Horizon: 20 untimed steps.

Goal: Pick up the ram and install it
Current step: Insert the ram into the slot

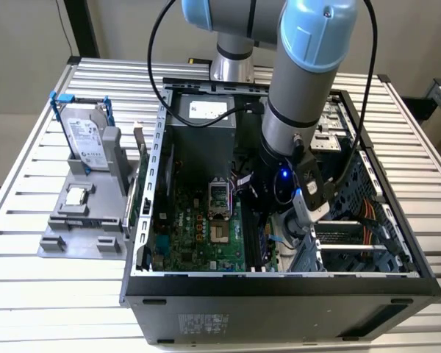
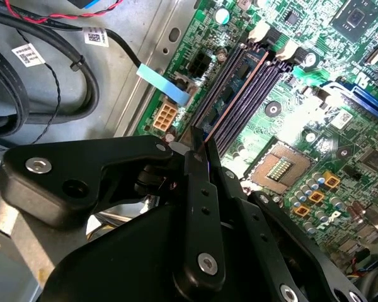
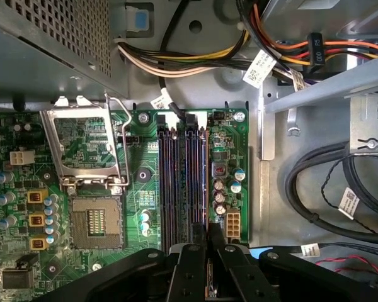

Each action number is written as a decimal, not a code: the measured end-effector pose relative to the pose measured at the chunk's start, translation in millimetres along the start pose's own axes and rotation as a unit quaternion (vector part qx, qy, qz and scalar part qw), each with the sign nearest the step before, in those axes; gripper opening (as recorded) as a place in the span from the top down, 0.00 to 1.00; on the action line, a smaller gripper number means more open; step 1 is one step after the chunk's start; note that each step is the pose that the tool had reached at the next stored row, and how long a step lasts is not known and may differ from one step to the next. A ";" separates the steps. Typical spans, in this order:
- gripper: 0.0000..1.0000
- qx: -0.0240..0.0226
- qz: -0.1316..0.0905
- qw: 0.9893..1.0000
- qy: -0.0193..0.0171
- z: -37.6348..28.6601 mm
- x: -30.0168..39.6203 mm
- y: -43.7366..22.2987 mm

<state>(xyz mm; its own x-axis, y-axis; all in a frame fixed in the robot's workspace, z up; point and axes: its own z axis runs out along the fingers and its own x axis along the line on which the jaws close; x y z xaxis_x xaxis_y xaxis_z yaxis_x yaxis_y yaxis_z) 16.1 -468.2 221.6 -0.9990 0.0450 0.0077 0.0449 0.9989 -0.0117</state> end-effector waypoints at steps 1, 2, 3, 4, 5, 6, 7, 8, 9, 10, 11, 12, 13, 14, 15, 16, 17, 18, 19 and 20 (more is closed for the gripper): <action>1.00 0.000 0.000 1.000 0.000 0.0 0.1 0.0; 1.00 0.000 0.000 1.000 0.000 0.0 0.3 0.0; 1.00 0.000 -0.001 1.000 0.000 0.0 0.5 0.0; 1.00 0.000 -0.001 1.000 0.000 0.0 0.6 0.0; 1.00 0.000 -0.001 1.000 0.000 0.1 0.6 0.0; 1.00 0.000 -0.001 1.000 0.000 0.2 0.6 0.0; 1.00 0.000 -0.001 1.000 0.000 0.5 0.6 0.0; 1.00 0.000 -0.001 1.000 0.001 0.7 0.6 0.0; 1.00 0.000 -0.001 1.000 0.001 1.0 0.7 0.0; 1.00 0.000 -0.001 1.000 0.001 1.5 0.6 0.0; 1.00 0.000 -0.001 1.000 0.001 1.9 0.6 0.0; 1.00 0.001 -0.001 1.000 0.001 2.1 0.6 0.0; 1.00 0.001 -0.001 1.000 0.001 2.1 0.6 0.0; 1.00 0.001 -0.001 1.000 0.002 2.1 0.6 0.0; 1.00 0.001 -0.001 1.000 0.002 2.1 0.6 0.0; 1.00 0.001 -0.001 1.000 0.002 2.2 0.6 0.0; 1.00 0.001 -0.001 1.000 0.002 2.3 0.6 0.0; 1.00 0.001 -0.001 1.000 0.002 2.3 0.6 0.0; 1.00 0.001 -0.001 1.000 0.001 2.3 0.6 0.0; 1.00 0.001 -0.001 1.000 0.002 2.3 0.6 0.0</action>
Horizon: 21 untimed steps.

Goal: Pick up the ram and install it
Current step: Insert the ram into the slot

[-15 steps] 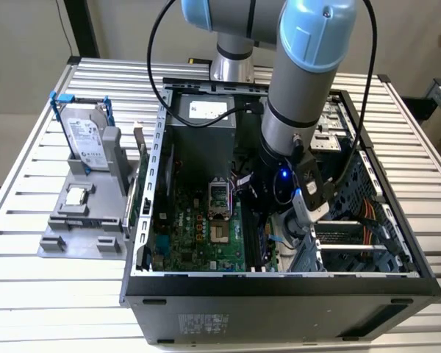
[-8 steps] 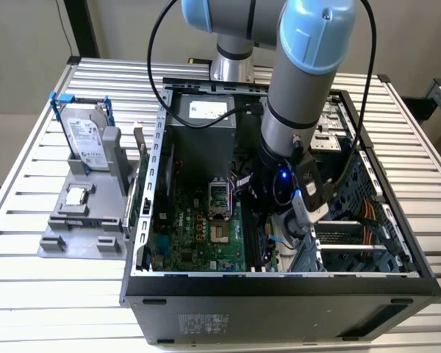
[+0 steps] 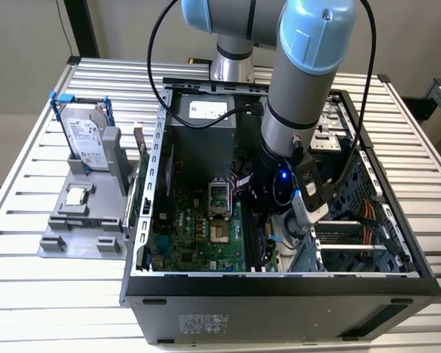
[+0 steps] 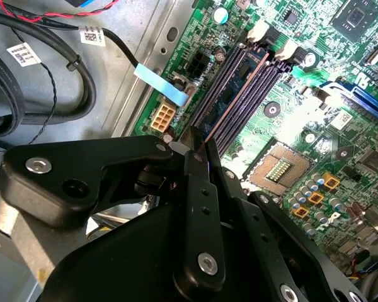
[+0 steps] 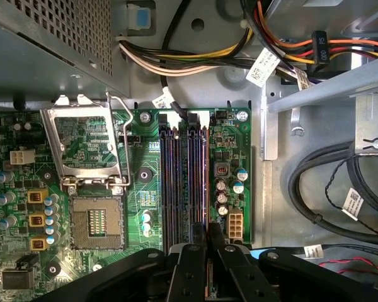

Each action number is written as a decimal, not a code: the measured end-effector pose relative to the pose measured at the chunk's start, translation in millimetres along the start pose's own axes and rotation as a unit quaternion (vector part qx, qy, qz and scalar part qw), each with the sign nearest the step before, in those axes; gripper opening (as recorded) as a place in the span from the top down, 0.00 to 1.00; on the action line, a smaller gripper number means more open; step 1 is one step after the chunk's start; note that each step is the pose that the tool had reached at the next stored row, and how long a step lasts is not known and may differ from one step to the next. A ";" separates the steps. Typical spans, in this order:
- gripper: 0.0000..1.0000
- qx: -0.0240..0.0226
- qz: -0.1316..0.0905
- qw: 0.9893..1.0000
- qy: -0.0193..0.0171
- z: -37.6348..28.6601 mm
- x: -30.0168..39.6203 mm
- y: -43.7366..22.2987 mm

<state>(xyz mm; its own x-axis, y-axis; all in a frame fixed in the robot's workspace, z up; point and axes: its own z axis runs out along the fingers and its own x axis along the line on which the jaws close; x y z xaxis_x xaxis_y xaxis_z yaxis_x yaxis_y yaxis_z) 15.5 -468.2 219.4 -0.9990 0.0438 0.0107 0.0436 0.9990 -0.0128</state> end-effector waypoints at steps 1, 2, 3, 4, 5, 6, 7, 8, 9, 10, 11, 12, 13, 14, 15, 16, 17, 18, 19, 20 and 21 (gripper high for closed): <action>1.00 0.000 0.000 1.000 0.000 0.0 0.0 0.0; 1.00 0.000 0.000 1.000 0.000 0.0 0.0 0.0; 1.00 0.000 0.000 1.000 0.000 0.0 0.0 0.0; 1.00 0.000 0.000 1.000 0.000 0.0 0.0 0.0; 1.00 0.000 0.000 1.000 0.000 0.0 0.0 0.0; 1.00 0.000 0.000 1.000 0.000 0.0 0.0 0.0; 1.00 0.000 0.000 1.000 0.000 0.0 -0.1 0.0; 1.00 0.000 -0.001 1.000 0.000 0.0 -0.3 0.0; 1.00 0.000 -0.002 1.000 0.000 0.0 -0.3 0.0; 1.00 0.000 -0.003 1.000 0.000 0.0 -0.4 0.0; 1.00 0.000 -0.004 1.000 0.000 0.0 -0.4 0.0; 1.00 0.000 -0.006 1.000 0.000 0.0 -0.6 0.0; 1.00 0.000 -0.008 1.000 0.000 0.0 -0.7 0.0; 1.00 0.000 -0.009 1.000 0.000 0.0 -0.7 0.0; 1.00 0.000 -0.010 1.000 0.000 0.0 -0.7 0.0; 1.00 0.000 -0.011 1.000 0.000 0.0 -0.7 0.0; 1.00 0.000 -0.011 1.000 0.000 0.3 -0.7 0.0; 1.00 0.000 -0.011 1.000 0.000 0.7 -0.7 0.1; 1.00 0.000 -0.011 1.000 0.000 0.9 -0.7 0.0; 1.00 0.000 -0.011 1.000 0.000 1.3 -0.7 0.1; 1.00 0.000 -0.011 1.000 0.000 1.9 -0.7 0.1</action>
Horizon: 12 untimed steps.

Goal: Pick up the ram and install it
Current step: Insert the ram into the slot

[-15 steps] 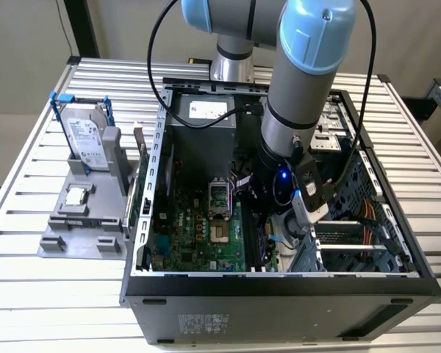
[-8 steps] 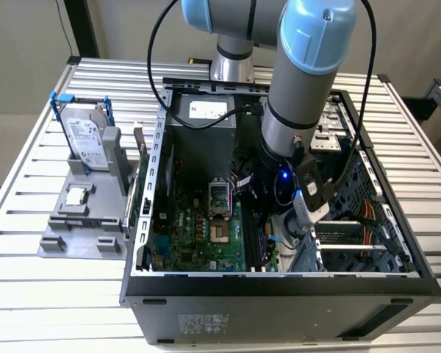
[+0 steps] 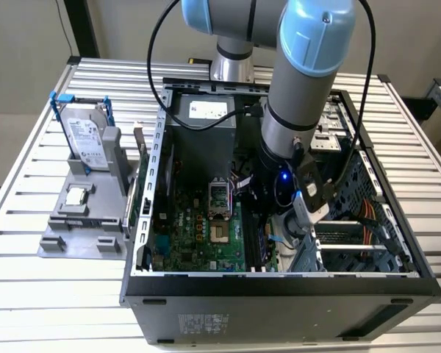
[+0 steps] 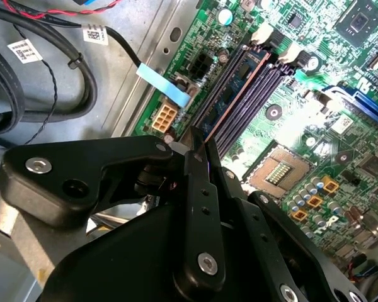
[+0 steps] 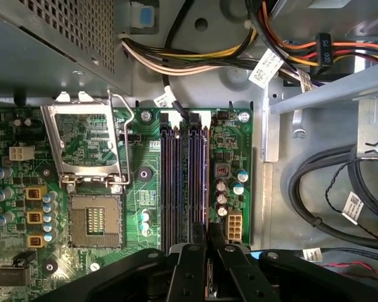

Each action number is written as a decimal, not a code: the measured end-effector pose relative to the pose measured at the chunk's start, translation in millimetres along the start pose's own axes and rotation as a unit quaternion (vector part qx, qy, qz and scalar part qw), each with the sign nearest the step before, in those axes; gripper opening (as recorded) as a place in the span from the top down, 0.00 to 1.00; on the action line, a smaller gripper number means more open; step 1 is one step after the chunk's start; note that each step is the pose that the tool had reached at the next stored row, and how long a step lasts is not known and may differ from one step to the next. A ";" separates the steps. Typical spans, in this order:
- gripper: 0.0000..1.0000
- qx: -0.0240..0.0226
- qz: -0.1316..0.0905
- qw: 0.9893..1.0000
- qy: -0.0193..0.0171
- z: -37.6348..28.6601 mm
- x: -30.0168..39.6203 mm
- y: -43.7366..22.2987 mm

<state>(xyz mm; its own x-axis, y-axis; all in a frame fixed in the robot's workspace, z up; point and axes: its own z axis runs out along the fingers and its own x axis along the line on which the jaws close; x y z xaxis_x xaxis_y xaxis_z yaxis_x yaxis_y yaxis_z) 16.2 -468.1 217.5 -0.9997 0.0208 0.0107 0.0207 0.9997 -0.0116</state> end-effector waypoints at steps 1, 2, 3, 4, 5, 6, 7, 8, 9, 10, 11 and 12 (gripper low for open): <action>1.00 0.000 0.000 1.000 0.000 0.5 0.0 0.0; 1.00 0.000 0.000 1.000 0.000 1.0 0.0 -0.1; 1.00 0.000 0.000 1.000 0.000 1.1 0.0 -0.1; 1.00 0.000 0.000 1.000 0.000 1.1 0.0 -0.1; 1.00 0.000 0.000 1.000 0.000 1.1 0.0 0.0; 1.00 0.000 0.000 1.000 0.000 1.1 0.0 0.0; 1.00 0.000 0.000 1.000 0.000 1.2 0.0 0.0; 1.00 0.000 0.000 1.000 0.000 1.2 0.0 0.0; 1.00 0.000 0.000 1.000 0.000 1.2 0.0 0.0; 1.00 0.000 0.000 1.000 0.000 1.2 0.0 0.0; 1.00 0.000 0.000 1.000 0.000 1.2 0.0 0.0; 1.00 -0.001 0.000 1.000 0.000 1.3 0.0 0.1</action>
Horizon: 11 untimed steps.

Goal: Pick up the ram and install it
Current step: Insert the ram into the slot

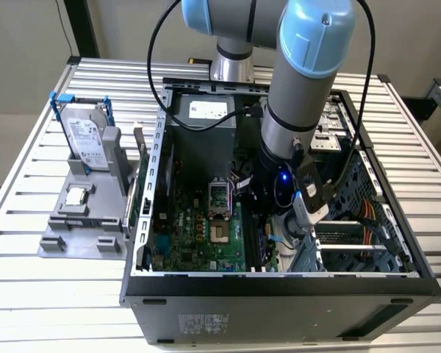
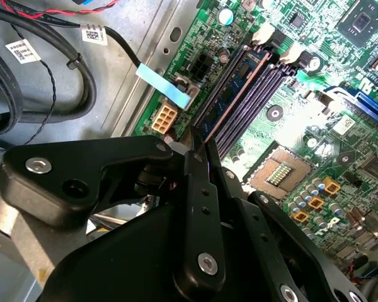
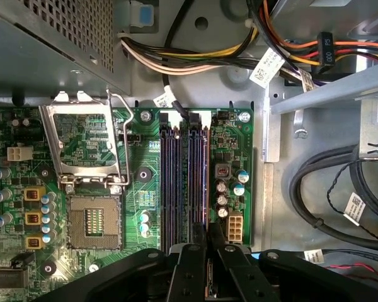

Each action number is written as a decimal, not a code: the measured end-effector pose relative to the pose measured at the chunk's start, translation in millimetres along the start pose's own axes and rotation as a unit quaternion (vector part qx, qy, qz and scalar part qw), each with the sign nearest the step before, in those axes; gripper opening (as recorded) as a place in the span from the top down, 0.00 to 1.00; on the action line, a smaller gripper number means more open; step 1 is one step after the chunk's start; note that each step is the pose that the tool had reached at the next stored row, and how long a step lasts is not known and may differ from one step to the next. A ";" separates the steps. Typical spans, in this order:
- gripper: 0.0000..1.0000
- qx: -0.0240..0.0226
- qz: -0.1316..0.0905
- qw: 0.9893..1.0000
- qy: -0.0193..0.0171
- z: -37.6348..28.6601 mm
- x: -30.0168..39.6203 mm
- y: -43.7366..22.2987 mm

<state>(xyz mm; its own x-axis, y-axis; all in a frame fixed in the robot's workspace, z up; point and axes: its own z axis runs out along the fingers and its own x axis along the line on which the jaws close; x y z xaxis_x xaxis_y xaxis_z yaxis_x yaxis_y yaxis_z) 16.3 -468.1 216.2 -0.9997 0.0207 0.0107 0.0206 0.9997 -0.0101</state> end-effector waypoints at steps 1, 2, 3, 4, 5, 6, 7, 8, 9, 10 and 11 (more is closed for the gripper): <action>0.00 0.000 0.000 1.000 0.000 0.0 0.0 0.0; 0.00 0.000 0.000 1.000 0.000 0.0 0.0 0.0; 0.00 0.000 0.000 1.000 0.000 0.0 0.0 0.0; 0.00 0.000 0.000 1.000 0.000 0.0 0.0 0.0; 0.00 0.000 0.000 1.000 0.000 -0.1 0.0 -0.1; 0.00 0.000 0.000 1.000 0.000 0.0 0.0 -0.1; 0.00 0.000 0.000 1.000 0.000 -0.1 0.0 -0.1; 0.00 0.000 0.000 1.000 0.000 -0.4 0.0 -0.1; 0.00 0.000 0.000 1.000 0.001 -13.8 0.2 -0.2; 0.00 0.000 0.000 1.000 0.001 -16.4 0.2 -0.3; 0.00 0.000 0.000 1.000 0.001 -19.0 0.2 -0.3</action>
<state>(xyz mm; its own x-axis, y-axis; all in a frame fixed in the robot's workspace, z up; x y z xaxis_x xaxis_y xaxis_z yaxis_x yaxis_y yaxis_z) 16.2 -468.2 235.1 -0.9997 0.0205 0.0133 0.0204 0.9997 -0.0107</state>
